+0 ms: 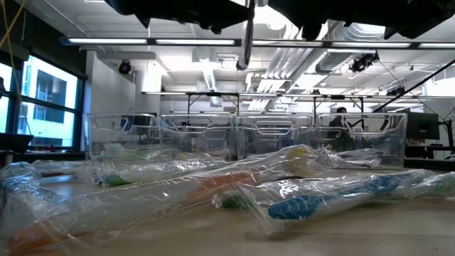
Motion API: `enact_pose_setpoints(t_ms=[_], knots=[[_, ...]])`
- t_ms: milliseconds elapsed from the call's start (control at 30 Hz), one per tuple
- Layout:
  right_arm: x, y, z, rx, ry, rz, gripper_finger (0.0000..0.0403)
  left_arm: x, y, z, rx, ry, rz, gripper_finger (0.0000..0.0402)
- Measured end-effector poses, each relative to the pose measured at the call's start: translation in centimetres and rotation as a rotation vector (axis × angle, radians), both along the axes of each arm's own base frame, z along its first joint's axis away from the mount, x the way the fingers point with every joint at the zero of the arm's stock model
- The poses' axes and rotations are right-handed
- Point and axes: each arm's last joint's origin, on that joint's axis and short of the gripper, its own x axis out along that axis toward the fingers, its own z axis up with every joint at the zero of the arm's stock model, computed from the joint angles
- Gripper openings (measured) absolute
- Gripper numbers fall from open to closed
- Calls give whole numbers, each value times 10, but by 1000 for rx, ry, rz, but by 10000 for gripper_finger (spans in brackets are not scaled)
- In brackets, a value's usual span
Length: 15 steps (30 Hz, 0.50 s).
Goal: Pick & Place Toothbrushes
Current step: Put the violet toothbrush into the right transparent bin
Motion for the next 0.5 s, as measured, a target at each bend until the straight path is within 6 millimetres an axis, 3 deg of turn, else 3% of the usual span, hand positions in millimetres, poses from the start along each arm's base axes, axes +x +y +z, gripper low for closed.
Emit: enact_pose_setpoints(t_ms=[500], knots=[[1,0,-4,5,39,7,226,39,-6,-3,-18,-46,-105,8]])
